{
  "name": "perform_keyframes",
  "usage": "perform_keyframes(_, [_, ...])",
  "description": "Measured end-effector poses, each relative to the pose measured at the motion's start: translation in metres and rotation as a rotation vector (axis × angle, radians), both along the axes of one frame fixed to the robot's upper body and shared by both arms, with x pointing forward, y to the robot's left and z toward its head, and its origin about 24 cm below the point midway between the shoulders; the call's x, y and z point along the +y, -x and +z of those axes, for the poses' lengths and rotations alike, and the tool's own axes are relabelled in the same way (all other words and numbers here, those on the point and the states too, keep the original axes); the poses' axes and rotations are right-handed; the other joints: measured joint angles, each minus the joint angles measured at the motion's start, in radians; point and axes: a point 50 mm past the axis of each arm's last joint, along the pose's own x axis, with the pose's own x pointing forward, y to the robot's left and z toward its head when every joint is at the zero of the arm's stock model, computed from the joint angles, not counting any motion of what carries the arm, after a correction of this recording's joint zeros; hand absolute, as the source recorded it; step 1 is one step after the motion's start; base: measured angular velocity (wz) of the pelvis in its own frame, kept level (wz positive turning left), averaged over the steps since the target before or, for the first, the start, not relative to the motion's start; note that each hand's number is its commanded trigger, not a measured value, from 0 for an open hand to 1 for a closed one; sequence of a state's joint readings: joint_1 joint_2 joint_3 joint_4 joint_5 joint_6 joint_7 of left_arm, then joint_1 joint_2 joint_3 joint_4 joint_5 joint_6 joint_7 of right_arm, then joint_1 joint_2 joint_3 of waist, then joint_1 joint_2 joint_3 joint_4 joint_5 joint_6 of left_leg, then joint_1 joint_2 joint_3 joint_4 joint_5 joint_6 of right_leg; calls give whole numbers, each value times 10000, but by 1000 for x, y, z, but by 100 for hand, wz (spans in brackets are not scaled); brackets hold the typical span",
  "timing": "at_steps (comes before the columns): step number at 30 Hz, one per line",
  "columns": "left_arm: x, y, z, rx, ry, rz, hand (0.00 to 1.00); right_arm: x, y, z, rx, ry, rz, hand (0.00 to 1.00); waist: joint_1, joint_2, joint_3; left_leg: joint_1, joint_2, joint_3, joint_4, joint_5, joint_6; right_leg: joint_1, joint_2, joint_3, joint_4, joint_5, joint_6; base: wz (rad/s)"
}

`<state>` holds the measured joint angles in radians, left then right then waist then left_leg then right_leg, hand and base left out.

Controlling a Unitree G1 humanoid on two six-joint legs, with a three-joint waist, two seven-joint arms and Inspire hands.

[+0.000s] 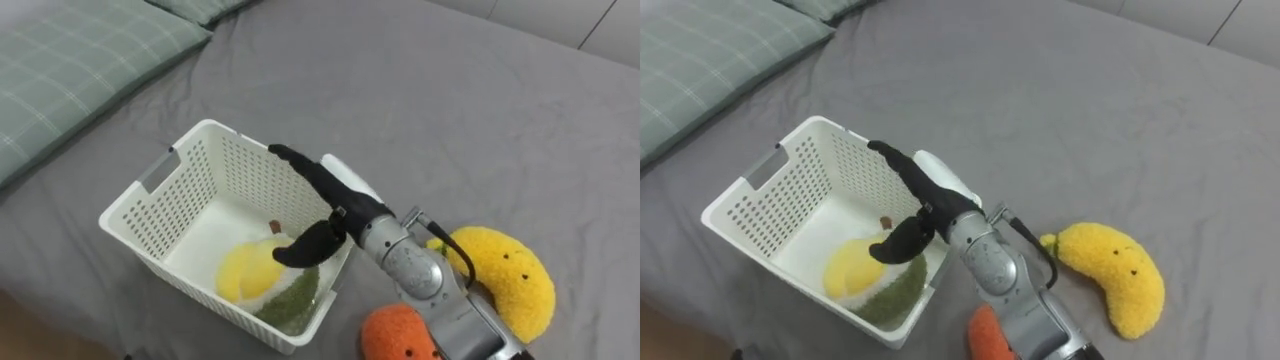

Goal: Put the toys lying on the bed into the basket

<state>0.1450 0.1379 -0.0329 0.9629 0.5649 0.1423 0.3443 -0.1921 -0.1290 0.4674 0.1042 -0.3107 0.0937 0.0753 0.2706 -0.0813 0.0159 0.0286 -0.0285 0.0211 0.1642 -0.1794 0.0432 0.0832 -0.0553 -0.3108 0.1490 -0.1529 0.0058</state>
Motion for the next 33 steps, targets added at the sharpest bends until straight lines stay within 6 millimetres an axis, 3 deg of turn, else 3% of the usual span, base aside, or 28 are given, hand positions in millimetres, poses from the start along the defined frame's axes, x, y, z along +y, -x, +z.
perform_keyframes(6, [5,14,-2,212,-3,635,0,-29,-5,1,-468,-320,-1845,0,-461,-117,-90,37,-2,67,29,2,2,17,5,33,7,0,0,-1])
perform_keyframes(16, [7,31,-4,500,-42,1138,0,-78,-3,-13,-492,-556,-4598,0,-1097,-102,-110,216,135,361,-34,-2,0,41,54,344,24,34,-23,-8])
perform_keyframes(26, [5,41,-6,728,175,1578,0,-116,-2,-26,109,-517,-6025,0,-1297,-164,-149,374,154,486,-65,-3,-3,157,69,422,34,35,-25,-2])
perform_keyframes(33, [14,51,-4,955,-13,1689,0,-143,6,-52,1106,130,-7101,0,-1283,-390,-187,171,160,505,-41,-2,-4,-36,72,427,46,38,-29,0])
